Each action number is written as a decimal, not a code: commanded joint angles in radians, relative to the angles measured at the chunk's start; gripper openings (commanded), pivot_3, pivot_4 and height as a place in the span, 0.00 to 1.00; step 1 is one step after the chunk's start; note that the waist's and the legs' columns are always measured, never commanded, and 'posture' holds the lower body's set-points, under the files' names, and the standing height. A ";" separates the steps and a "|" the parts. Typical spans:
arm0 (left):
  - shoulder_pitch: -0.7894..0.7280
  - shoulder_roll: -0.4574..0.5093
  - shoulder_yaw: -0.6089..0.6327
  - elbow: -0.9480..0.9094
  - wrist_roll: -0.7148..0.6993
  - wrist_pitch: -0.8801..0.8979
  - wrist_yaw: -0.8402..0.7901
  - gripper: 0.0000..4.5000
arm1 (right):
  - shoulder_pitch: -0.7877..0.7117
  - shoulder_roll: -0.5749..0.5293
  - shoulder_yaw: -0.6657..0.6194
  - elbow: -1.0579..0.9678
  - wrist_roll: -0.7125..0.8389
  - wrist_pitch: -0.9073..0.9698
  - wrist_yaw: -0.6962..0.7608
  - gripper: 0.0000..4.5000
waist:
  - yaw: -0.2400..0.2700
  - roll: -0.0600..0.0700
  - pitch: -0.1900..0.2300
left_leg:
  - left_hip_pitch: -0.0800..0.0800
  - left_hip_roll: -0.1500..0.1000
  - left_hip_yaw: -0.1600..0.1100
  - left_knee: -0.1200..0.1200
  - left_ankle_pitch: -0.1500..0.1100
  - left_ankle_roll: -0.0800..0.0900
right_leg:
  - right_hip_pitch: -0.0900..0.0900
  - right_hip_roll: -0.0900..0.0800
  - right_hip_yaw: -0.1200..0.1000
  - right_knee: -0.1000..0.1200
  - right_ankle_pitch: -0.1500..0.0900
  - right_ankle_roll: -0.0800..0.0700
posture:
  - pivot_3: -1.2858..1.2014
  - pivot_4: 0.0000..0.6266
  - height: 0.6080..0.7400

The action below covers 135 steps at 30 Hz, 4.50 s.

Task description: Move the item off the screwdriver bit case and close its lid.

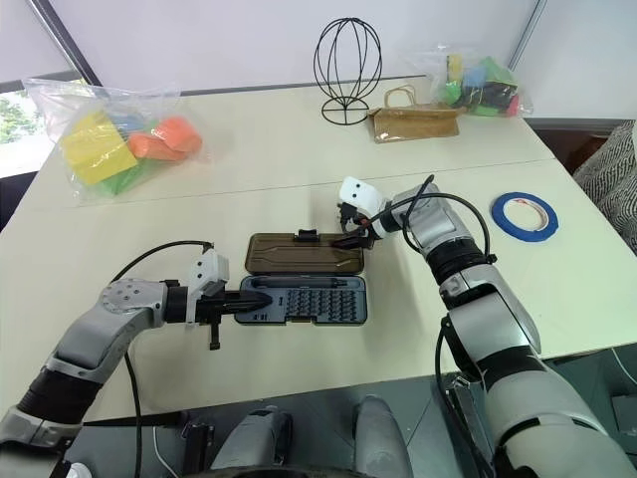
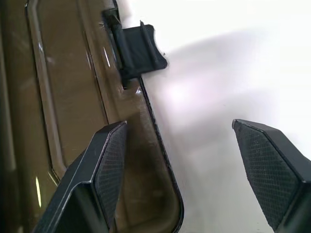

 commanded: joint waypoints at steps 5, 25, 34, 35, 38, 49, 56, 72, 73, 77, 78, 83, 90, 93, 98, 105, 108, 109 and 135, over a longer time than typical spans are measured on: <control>0.015 0.014 0.012 -0.006 0.014 0.008 0.005 0.00 | -0.011 0.004 -0.002 0.015 -0.035 -0.051 0.017 0.79 | 0.000 0.000 0.000 | 0.000 0.000 0.000 0.000 0.000 0.000 | 0.000 0.000 0.000 0.000 0.000 0.000 | 0.52 0.24 1.00; 0.022 0.014 0.031 -0.020 0.014 0.012 0.024 0.00 | 0.007 0.025 0.009 0.014 -0.088 -0.085 0.061 0.01 | -0.004 0.000 -0.001 | 0.002 0.001 0.000 0.000 0.000 0.000 | 0.002 0.001 0.000 0.001 0.000 0.000 | 0.52 0.24 1.00; -0.072 -0.028 0.136 -0.009 -0.084 0.116 0.098 0.00 | 0.076 -0.037 0.039 -0.235 -0.179 -0.211 -0.017 0.01 | 0.000 0.000 -0.001 | 0.001 0.001 -0.001 0.001 0.000 0.000 | 0.001 0.001 0.000 0.002 0.000 0.000 | 0.52 0.24 1.00; -0.087 -0.032 0.154 -0.008 -0.100 0.136 0.109 0.00 | 0.086 -0.047 0.042 -0.262 -0.194 -0.230 -0.035 0.01 | 0.000 0.000 -0.001 | 0.000 0.001 -0.001 0.001 0.000 0.000 | 0.000 0.001 0.000 0.002 0.000 0.000 | 0.52 0.24 1.00; -0.154 -0.039 0.225 0.009 -0.152 0.199 0.148 0.00 | 0.133 -0.079 0.037 -0.377 -0.221 -0.257 -0.073 0.01 | 0.000 0.000 -0.001 | 0.000 0.001 -0.001 0.001 0.000 0.000 | -0.001 0.001 0.000 0.002 0.000 0.000 | 0.52 0.24 1.00; -0.357 -0.041 0.372 0.268 -0.194 0.249 0.227 0.00 | 0.276 -0.143 0.003 -0.734 -0.310 -0.297 -0.241 0.01 | 0.001 0.000 -0.001 | -0.001 0.000 -0.001 0.001 0.000 0.000 | -0.001 0.001 -0.001 0.001 0.000 0.000 | 0.52 0.24 1.00; -0.462 -0.102 0.333 0.561 -0.107 0.136 0.242 0.00 | 0.339 -0.161 -0.005 -0.878 -0.318 -0.265 -0.256 0.01 | 0.002 0.000 -0.001 | -0.001 -0.001 -0.001 0.001 0.000 -0.001 | 0.000 0.000 -0.001 0.001 0.000 0.000 | 0.52 0.24 1.00; -0.423 -0.164 0.213 0.467 -0.034 0.072 0.126 0.00 | 0.306 -0.129 -0.026 -0.818 -0.245 -0.169 -0.234 0.01 | 0.001 -0.001 0.000 | -0.001 -0.001 -0.001 0.001 0.000 -0.001 | -0.001 0.000 -0.001 0.001 0.000 0.000 | 0.52 0.24 1.00; -0.421 -0.161 0.225 0.427 -0.057 0.102 0.125 0.00 | 0.292 -0.113 -0.035 -0.783 -0.218 -0.137 -0.224 0.01 | 0.001 -0.001 0.000 | -0.001 -0.001 -0.001 0.001 0.000 -0.001 | -0.001 0.000 -0.001 0.001 0.000 0.000 | 0.52 0.24 1.00; -0.389 -0.138 0.237 0.306 -0.099 0.179 0.114 0.00 | 0.245 -0.091 -0.042 -0.689 -0.172 -0.105 -0.190 0.01 | 0.001 -0.001 0.000 | -0.001 -0.001 -0.001 0.002 0.000 -0.001 | 0.000 0.000 -0.001 0.001 0.000 0.000 | 0.52 0.24 1.00; -0.361 -0.112 0.229 0.255 -0.111 0.206 0.089 0.00 | 0.224 -0.092 -0.030 -0.641 -0.168 -0.114 -0.167 0.01 | -0.002 -0.001 0.000 | -0.001 -0.001 -0.001 0.002 0.000 -0.001 | 0.000 0.000 -0.001 0.001 0.000 0.000 | 0.52 0.24 1.00; -0.224 0.001 0.187 0.084 -0.127 0.268 0.001 0.00 | 0.142 -0.068 0.002 -0.451 -0.130 -0.094 -0.048 0.01 | -0.020 -0.001 0.000 | 0.000 0.000 -0.001 -0.001 0.000 -0.001 | -0.001 0.000 -0.001 0.001 0.000 0.000 | 0.52 0.24 1.00; -0.095 0.058 0.137 0.004 -0.078 0.205 -0.026 0.00 | 0.043 0.003 -0.006 -0.221 -0.109 -0.110 -0.001 0.01 | -0.022 0.000 0.000 | 0.000 0.000 -0.002 -0.001 0.000 -0.001 | -0.001 0.000 -0.001 0.001 0.000 0.000 | 0.52 0.24 1.00; -0.077 0.050 0.122 -0.012 -0.062 0.190 -0.017 0.00 | 0.005 0.019 0.002 -0.147 -0.130 -0.153 -0.017 0.31 | -0.020 0.000 0.000 | -0.001 0.000 -0.002 0.000 0.000 -0.001 | -0.001 0.000 -0.001 0.001 0.000 0.000 | 0.52 0.24 1.00; -0.054 0.044 0.089 -0.016 -0.032 0.155 -0.019 0.00 | -0.039 0.042 0.009 -0.070 -0.146 -0.201 -0.032 0.65 | -0.024 0.000 0.000 | -0.001 0.000 -0.002 -0.001 0.000 -0.001 | -0.001 0.000 -0.001 0.000 0.000 0.000 | 0.52 0.24 1.00; -0.049 0.038 0.068 -0.029 -0.020 0.145 -0.007 0.00 | -0.070 0.069 0.002 0.051 -0.160 -0.231 -0.038 0.65 | -0.024 0.000 0.000 | -0.001 0.000 -0.001 -0.001 0.000 -0.001 | -0.001 0.000 -0.001 0.000 0.000 0.000 | 0.52 0.24 1.00; -0.048 0.039 0.065 -0.034 -0.023 0.144 -0.004 0.00 | -0.088 0.080 -0.001 0.118 -0.164 -0.246 -0.052 0.65 | -0.025 0.000 0.000 | -0.001 0.000 -0.001 -0.001 0.000 -0.001 | -0.001 0.000 -0.001 0.001 0.000 0.000 | 0.52 0.24 1.00; -0.048 0.039 0.065 -0.036 -0.023 0.144 -0.002 0.00 | -0.094 0.083 -0.003 0.142 -0.165 -0.249 -0.060 0.65 | -0.025 0.000 0.000 | 0.000 0.000 -0.001 -0.001 0.000 -0.001 | -0.001 0.000 -0.001 0.001 0.000 0.000 | 0.52 0.24 1.00; -0.063 0.013 0.064 -0.016 -0.010 0.114 0.022 0.00 | -0.053 0.112 0.027 0.274 -0.212 -0.267 0.030 0.01 | -0.025 0.000 -0.004 | 0.003 0.001 -0.002 0.000 0.000 -0.001 | 0.002 0.001 -0.001 0.002 0.000 0.000 | 0.52 0.24 1.00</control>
